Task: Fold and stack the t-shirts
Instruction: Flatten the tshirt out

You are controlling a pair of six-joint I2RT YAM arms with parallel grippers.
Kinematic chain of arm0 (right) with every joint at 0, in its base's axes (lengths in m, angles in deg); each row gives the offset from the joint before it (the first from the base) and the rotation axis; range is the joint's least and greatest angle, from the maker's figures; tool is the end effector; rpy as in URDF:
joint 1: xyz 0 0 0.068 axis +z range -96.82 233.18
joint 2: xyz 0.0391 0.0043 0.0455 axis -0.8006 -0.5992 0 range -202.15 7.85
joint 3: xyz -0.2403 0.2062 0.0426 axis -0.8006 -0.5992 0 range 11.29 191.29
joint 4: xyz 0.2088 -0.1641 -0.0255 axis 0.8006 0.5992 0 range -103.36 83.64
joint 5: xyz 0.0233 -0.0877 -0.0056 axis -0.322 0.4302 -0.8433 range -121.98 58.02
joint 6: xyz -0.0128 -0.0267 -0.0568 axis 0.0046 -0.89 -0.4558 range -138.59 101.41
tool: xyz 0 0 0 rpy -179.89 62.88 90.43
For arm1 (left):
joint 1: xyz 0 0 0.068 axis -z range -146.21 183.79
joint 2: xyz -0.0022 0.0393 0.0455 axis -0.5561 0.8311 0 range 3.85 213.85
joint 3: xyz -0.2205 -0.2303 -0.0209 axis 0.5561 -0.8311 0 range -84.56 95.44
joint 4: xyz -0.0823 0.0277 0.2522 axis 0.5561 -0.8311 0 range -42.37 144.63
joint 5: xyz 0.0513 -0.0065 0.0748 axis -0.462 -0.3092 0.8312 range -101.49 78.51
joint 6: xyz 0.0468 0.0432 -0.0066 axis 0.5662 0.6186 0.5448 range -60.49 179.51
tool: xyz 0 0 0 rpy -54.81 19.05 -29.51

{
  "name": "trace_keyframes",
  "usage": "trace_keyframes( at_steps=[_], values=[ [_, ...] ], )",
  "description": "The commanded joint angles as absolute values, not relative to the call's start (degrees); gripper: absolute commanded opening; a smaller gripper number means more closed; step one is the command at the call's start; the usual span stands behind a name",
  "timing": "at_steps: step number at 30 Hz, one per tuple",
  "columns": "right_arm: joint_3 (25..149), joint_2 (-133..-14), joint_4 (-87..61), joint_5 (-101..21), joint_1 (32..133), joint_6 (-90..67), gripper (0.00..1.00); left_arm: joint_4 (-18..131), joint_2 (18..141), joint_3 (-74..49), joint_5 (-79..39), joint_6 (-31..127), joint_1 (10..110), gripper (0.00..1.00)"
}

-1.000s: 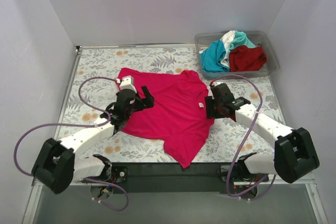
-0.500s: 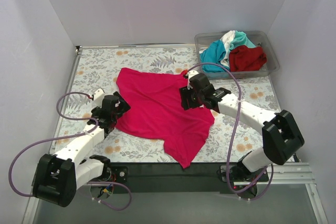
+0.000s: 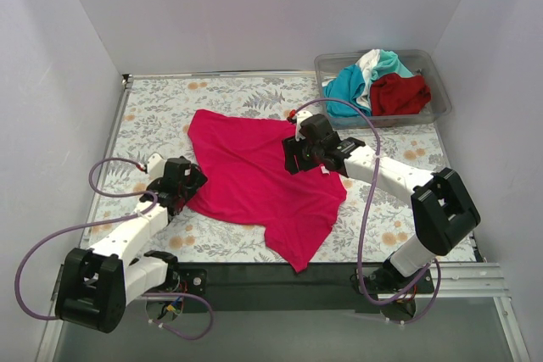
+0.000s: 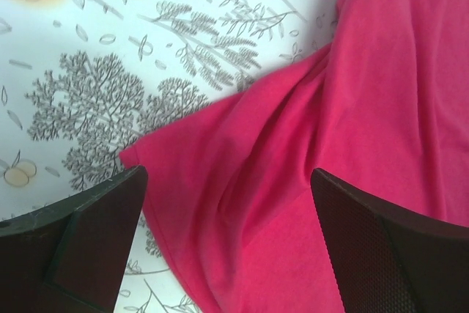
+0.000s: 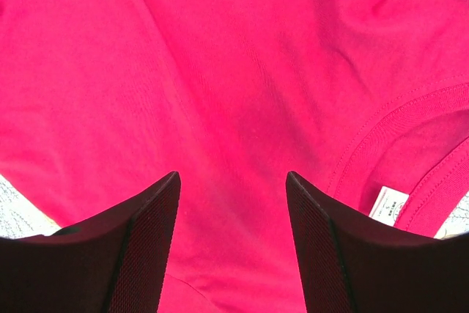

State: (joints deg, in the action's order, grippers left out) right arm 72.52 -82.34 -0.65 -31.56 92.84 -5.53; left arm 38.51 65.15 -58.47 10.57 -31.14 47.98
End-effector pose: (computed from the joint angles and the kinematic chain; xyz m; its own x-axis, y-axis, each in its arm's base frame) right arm 0.2787 0.2305 0.2744 -0.6419 -0.2386 -0.7287 -0.5019 0.8492 0.1641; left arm 0.1835 -0.0272 0.1980 0.0088 -0.9581 -0.2862 -0.7569 0.1806 -0.6280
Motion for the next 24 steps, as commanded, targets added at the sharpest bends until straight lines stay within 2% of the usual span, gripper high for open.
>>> trace_keyframes(
  at_steps=[1, 5, 8, 9, 13, 15, 18, 19, 20, 21, 24],
  values=[
    [72.38, -80.83, -2.99, -32.25, 92.74, -6.38, 0.55, 36.27, 61.96, -60.47, 9.51, -35.06, 47.50, 0.86],
    [71.93, -80.21, -3.08, -32.25, 92.74, -6.38, 0.55, 35.03, 61.94, -60.92, 8.82, -35.50, 47.24, 0.80],
    [71.67, -80.30, -3.17, -32.25, 92.74, -6.29, 0.55, 35.73, 62.21, -62.14, 7.41, -36.29, 47.24, 0.71],
    [71.50, -80.30, -3.17, -32.25, 92.74, -6.29, 0.55, 35.91, 62.12, -62.32, 7.40, -36.38, 47.24, 0.64],
    [71.14, -80.65, -3.17, -32.25, 92.65, -6.20, 0.55, 36.09, 61.16, -62.94, 8.19, -36.03, 47.06, 0.49],
    [71.14, -80.65, -3.17, -32.25, 92.65, -6.20, 0.55, 36.17, 61.15, -63.11, 8.28, -35.50, 46.80, 0.45],
    [71.14, -80.65, -3.26, -32.25, 92.65, -6.11, 0.55, 36.53, 61.07, -63.11, 8.37, -34.71, 46.53, 0.28],
    [71.14, -80.74, -3.26, -32.25, 92.65, -6.11, 0.56, 36.61, 60.89, -63.03, 8.37, -34.54, 46.36, 0.20],
    [71.14, -80.83, -3.26, -32.25, 92.65, -6.11, 0.56, 37.05, 60.89, -63.11, 8.37, -34.27, 46.36, 0.07],
    [71.14, -81.00, -3.26, -32.25, 92.56, -6.11, 0.56, 37.23, 60.72, -63.11, 8.55, -33.57, 46.18, 0.01],
    [71.06, -81.70, -3.26, -32.25, 92.65, -6.11, 0.56, 37.93, 60.71, -63.55, 8.37, -32.78, 45.92, 0.00]
  ],
)
